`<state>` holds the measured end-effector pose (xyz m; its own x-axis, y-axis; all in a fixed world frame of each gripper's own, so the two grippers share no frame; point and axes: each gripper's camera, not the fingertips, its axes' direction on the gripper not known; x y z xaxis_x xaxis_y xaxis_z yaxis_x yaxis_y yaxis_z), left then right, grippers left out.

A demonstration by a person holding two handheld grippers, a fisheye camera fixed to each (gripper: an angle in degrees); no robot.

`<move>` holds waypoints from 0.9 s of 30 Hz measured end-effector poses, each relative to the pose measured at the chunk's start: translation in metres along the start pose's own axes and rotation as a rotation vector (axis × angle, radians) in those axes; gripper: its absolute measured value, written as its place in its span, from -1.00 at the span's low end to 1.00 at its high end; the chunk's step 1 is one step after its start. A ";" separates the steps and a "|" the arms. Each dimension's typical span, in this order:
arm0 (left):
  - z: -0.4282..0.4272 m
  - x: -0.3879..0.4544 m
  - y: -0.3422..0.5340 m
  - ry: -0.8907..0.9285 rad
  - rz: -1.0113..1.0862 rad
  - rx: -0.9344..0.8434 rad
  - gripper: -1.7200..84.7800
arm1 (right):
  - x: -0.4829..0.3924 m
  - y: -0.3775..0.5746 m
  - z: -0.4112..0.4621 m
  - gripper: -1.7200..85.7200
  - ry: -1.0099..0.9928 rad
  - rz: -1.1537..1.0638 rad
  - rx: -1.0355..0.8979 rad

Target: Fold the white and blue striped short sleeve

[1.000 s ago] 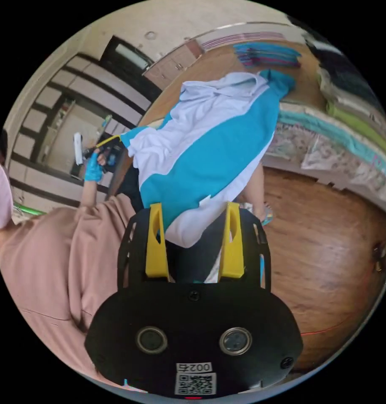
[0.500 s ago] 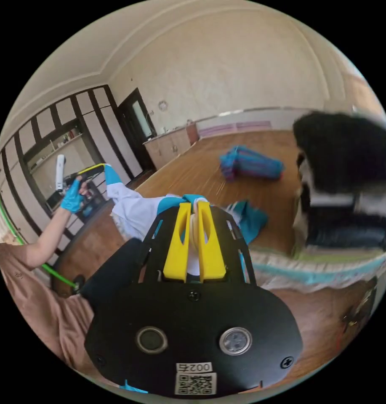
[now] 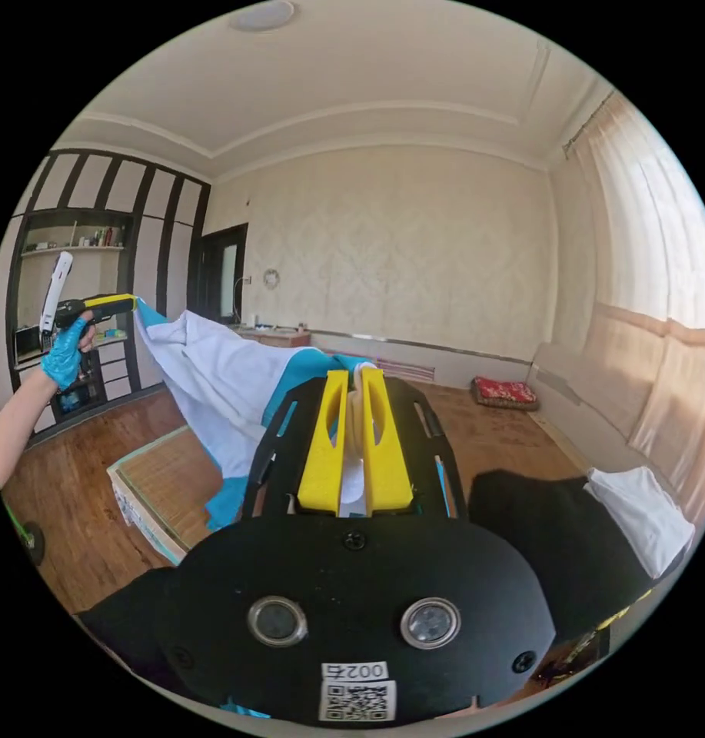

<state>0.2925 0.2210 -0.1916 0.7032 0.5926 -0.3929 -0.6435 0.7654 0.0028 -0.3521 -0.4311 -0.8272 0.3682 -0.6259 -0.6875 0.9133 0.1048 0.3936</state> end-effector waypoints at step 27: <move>0.066 0.058 0.244 0.383 0.253 -0.663 -0.98 | 0.025 0.207 0.131 -0.83 -0.229 -0.028 -0.922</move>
<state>0.1962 0.4585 -0.1533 0.4372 0.5084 -0.7419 -0.8993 0.2400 -0.3655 -0.1766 -0.5267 -0.6830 0.3901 -0.7637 -0.5144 0.7351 0.5948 -0.3255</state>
